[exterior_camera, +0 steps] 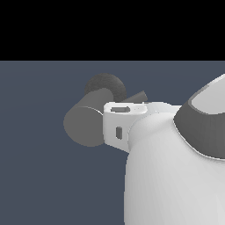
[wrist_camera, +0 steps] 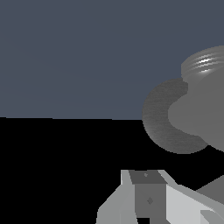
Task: Turn on the faucet by rotating a designated handle.
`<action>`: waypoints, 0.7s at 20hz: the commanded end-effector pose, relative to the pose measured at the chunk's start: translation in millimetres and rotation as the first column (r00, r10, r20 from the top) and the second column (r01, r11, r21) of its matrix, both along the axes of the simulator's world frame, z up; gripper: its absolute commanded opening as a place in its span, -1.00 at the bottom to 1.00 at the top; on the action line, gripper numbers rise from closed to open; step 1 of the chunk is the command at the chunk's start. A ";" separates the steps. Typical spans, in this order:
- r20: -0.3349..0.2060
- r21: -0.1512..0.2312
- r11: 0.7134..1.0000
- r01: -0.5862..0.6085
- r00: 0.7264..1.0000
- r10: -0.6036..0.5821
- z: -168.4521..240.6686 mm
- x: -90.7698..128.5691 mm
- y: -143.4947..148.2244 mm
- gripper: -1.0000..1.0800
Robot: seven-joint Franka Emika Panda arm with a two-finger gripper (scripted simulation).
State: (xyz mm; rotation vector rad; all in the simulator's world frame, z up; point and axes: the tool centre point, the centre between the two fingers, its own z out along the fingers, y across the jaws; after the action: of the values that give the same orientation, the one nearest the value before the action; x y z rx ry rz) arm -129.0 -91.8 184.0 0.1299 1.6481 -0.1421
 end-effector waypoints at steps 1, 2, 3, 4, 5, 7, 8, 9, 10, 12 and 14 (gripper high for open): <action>0.049 -0.005 0.999 -0.033 0.998 0.034 25.2 6.1 20.7 -1.00; 0.051 -0.005 0.999 -0.035 0.998 0.035 28.4 6.4 23.2 -1.00; 0.053 -0.005 0.999 -0.036 0.998 0.036 31.6 6.7 25.8 -1.00; 0.056 -0.005 0.999 -0.038 0.998 0.038 34.8 7.0 28.3 -1.00; 0.058 -0.005 0.999 -0.039 0.998 0.039 37.9 7.3 30.8 -1.00; 0.062 -0.005 0.999 -0.042 0.997 0.042 44.2 7.9 35.8 -1.00; 0.064 -0.005 0.999 -0.043 0.997 0.043 47.3 8.1 38.3 -1.00; 0.066 -0.005 0.999 -0.044 0.997 0.045 50.4 8.4 40.8 -1.00; 0.069 -0.005 0.999 -0.046 0.997 0.046 53.5 8.6 43.3 -1.00; 0.073 -0.006 0.999 -0.048 0.996 0.049 59.6 9.1 48.1 -1.00; 0.077 -0.006 0.999 -0.051 0.996 0.051 65.7 9.5 52.9 -1.00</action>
State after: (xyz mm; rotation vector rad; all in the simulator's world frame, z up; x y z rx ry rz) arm -125.9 -64.5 220.9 0.1327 1.6361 -0.1407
